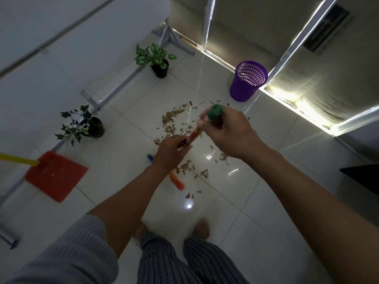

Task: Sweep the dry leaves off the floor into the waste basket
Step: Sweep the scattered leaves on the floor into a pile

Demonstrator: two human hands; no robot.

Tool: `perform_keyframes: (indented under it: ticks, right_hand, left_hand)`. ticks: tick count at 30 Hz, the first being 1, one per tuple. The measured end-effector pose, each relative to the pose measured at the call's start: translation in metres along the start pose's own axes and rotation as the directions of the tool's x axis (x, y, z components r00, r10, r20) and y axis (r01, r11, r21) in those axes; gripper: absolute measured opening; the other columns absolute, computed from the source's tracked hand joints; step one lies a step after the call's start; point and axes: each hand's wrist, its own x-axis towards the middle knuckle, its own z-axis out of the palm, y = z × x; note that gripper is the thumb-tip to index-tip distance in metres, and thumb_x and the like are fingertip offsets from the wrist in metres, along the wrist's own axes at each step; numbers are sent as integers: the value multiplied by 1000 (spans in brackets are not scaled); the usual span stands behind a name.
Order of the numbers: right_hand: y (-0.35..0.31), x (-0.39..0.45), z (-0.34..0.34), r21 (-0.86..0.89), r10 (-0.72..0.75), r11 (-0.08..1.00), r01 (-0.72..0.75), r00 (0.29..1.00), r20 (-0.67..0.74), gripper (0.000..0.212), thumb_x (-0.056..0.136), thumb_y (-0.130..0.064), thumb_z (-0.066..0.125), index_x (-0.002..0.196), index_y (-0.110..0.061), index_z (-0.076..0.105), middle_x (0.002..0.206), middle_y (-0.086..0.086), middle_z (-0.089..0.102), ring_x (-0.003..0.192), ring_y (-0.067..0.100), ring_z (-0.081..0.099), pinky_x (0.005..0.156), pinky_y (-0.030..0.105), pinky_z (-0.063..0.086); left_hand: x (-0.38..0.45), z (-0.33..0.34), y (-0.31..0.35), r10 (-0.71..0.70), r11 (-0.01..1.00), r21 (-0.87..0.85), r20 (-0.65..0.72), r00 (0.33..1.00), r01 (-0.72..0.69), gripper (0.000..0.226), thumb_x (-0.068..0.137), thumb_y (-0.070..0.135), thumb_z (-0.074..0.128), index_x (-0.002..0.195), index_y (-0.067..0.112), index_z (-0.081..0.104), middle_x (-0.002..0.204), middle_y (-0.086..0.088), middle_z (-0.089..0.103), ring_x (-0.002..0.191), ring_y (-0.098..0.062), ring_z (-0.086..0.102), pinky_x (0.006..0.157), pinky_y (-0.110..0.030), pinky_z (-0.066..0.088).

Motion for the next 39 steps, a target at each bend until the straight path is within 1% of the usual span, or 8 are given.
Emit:
perform_keyframes:
  ticks: [4, 10, 17, 20, 26, 31, 36, 39]
  right_hand:
    - [13, -1, -21, 105, 59, 993, -52, 996, -64, 10, 95, -29, 64, 102, -22, 66, 90, -9, 68, 83, 4, 66, 80, 29, 56]
    - [52, -13, -24, 37, 120, 991, -125, 986, 118, 9, 97, -26, 62, 104, -22, 64, 86, -11, 61, 78, 2, 58, 74, 21, 45]
    - [66, -13, -22, -59, -11, 998, 28, 964, 264, 10, 95, -19, 64, 105, -16, 63, 89, -13, 58, 84, 1, 57, 81, 24, 46]
    - [69, -8, -31, -55, -57, 996, 71, 972, 229, 12, 94, -18, 65, 105, -14, 63, 90, -7, 62, 86, 9, 61, 84, 34, 53]
    - [59, 1, -51, -49, -138, 988, 145, 982, 126, 10, 95, -21, 63, 104, -17, 63, 91, -1, 67, 87, 15, 66, 82, 35, 58]
    - [54, 12, -83, -2, -133, 991, 133, 991, 3, 14, 95, -21, 64, 108, -15, 63, 93, -13, 63, 89, 1, 64, 79, 14, 52]
    - [70, 9, -80, 34, -63, 997, 62, 998, 18, 14, 95, -21, 64, 108, -17, 61, 97, -8, 64, 94, 7, 64, 86, 24, 52]
    - [84, -2, -66, 4, -40, 999, 39, 995, 94, 11, 95, -22, 63, 106, -18, 62, 96, -7, 64, 93, 7, 63, 85, 24, 51]
  left_hand:
    - [2, 2, 13, 49, 997, 63, 75, 996, -54, 18, 85, 24, 69, 100, 15, 69, 89, 0, 70, 76, -8, 64, 75, -26, 57]
    - [-32, 39, 22, -113, 992, 71, 133, 985, 104, 19, 81, 25, 72, 99, 17, 71, 86, 6, 70, 71, 3, 59, 68, -2, 41]
    - [-39, 94, 33, -297, 954, 55, 90, 951, 293, 18, 83, 29, 69, 73, 18, 58, 67, 5, 61, 62, -9, 56, 58, -21, 43]
    - [-22, 94, 37, -260, 964, 70, 72, 963, 255, 18, 84, 29, 67, 73, 22, 54, 68, 7, 59, 62, -7, 54, 57, -20, 40]
    - [18, 76, 49, -167, 985, 32, -49, 985, 168, 10, 82, 24, 71, 89, 17, 67, 84, 3, 69, 78, -11, 64, 74, -29, 55]
    - [43, 53, 68, -36, 999, -3, 18, 999, 36, 13, 80, 24, 73, 90, 16, 70, 87, 3, 71, 80, -8, 67, 78, -23, 56]
    - [31, 61, 67, -87, 996, 40, 155, 984, 82, 21, 82, 25, 71, 99, 12, 70, 94, 0, 71, 83, -6, 65, 77, -14, 49]
    - [13, 84, 62, -146, 989, 9, 130, 981, 146, 14, 82, 23, 72, 91, 13, 69, 84, 4, 68, 74, -1, 58, 71, -9, 43]
